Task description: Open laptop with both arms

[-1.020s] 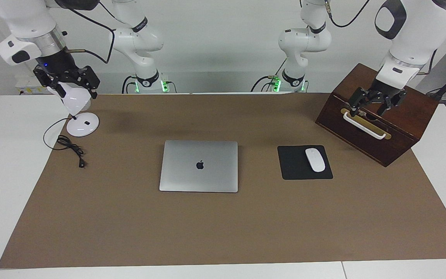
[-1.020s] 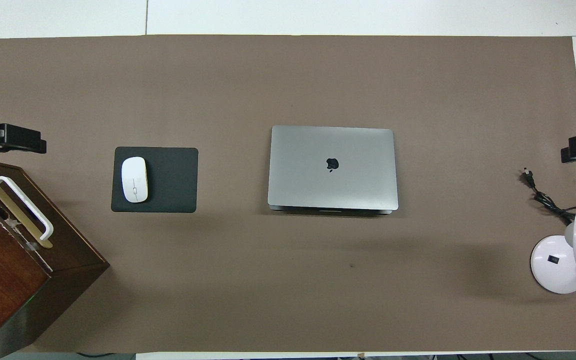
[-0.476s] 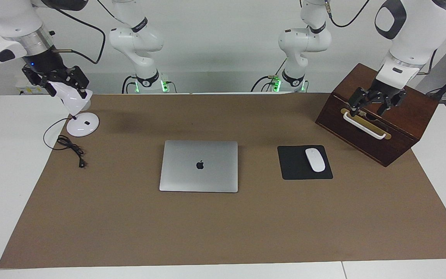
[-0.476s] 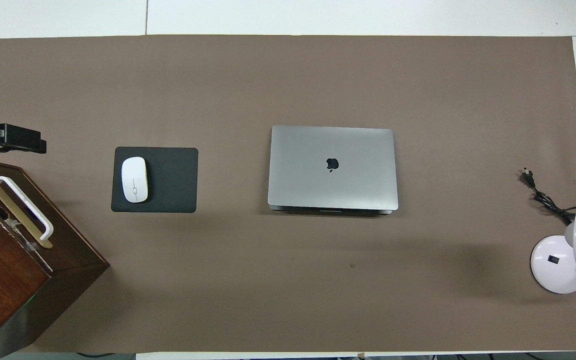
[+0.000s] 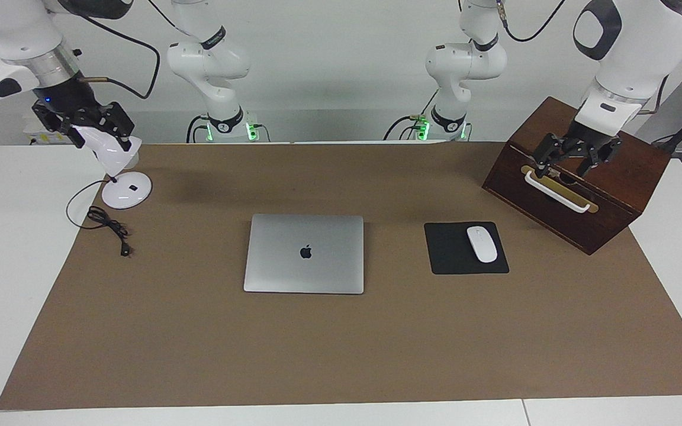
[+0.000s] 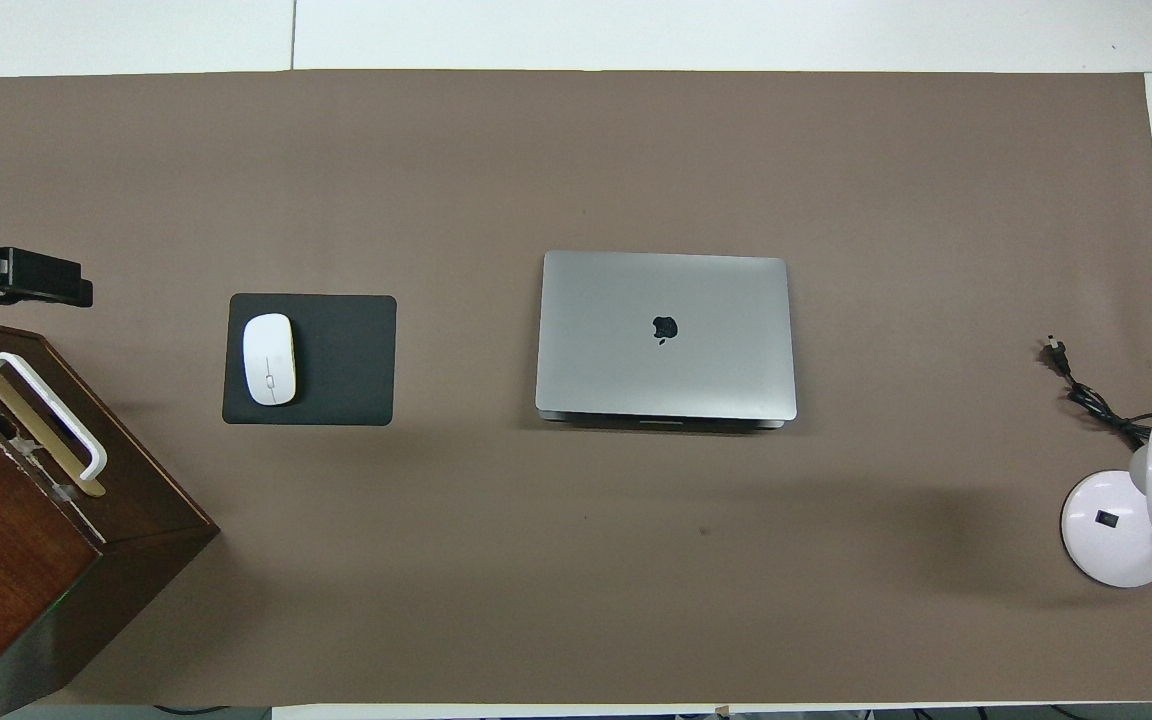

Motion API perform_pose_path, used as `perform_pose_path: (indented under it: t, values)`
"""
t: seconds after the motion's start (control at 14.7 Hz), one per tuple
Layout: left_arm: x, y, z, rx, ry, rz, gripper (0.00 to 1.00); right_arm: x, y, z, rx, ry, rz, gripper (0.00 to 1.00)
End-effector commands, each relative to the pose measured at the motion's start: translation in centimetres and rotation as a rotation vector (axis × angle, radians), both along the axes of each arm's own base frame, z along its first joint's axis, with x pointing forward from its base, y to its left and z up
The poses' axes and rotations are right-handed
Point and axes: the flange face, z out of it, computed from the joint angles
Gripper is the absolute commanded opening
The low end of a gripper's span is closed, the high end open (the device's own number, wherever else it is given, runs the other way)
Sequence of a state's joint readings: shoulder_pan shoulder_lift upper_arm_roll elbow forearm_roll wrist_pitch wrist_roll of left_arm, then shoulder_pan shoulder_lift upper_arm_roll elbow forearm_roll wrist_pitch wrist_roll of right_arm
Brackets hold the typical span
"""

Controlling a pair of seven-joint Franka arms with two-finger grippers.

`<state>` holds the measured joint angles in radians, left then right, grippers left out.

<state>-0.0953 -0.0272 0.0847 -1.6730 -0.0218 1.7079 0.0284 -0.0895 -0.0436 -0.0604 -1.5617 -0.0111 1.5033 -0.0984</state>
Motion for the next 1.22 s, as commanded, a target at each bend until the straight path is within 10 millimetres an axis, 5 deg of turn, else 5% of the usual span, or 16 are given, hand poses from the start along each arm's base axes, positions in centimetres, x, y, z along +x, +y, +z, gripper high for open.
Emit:
perform_pose_path:
  t: [0.0, 0.48, 0.95, 1.02, 1.16]
  values:
    - [-0.7, 0.4, 0.2, 0.016, 0.013, -0.001, 1.0, -0.6, -1.3, -1.0, 0.016, -0.026, 0.063, 1.0]
    - [-0.9, 0.0, 0.8, 0.016, 0.0, -0.013, 1.0, -0.4, -0.3, -2.9, 0.044, -0.036, -0.095, 1.0]
    - [-0.8, -0.4, 0.7, 0.015, -0.004, -0.011, 1.0, -1.6, 1.2, -7.2, 0.167, -0.134, -0.23, 1.0]
    - [-0.9, -0.4, 0.7, 0.015, -0.003, -0.011, 0.83, -1.5, 1.9, -7.2, 0.187, -0.133, -0.264, 1.0]
    - [-1.1, -0.1, 0.6, 0.015, 0.008, -0.006, 0.15, -1.3, 3.5, -7.3, 0.211, -0.119, -0.363, 1.0]
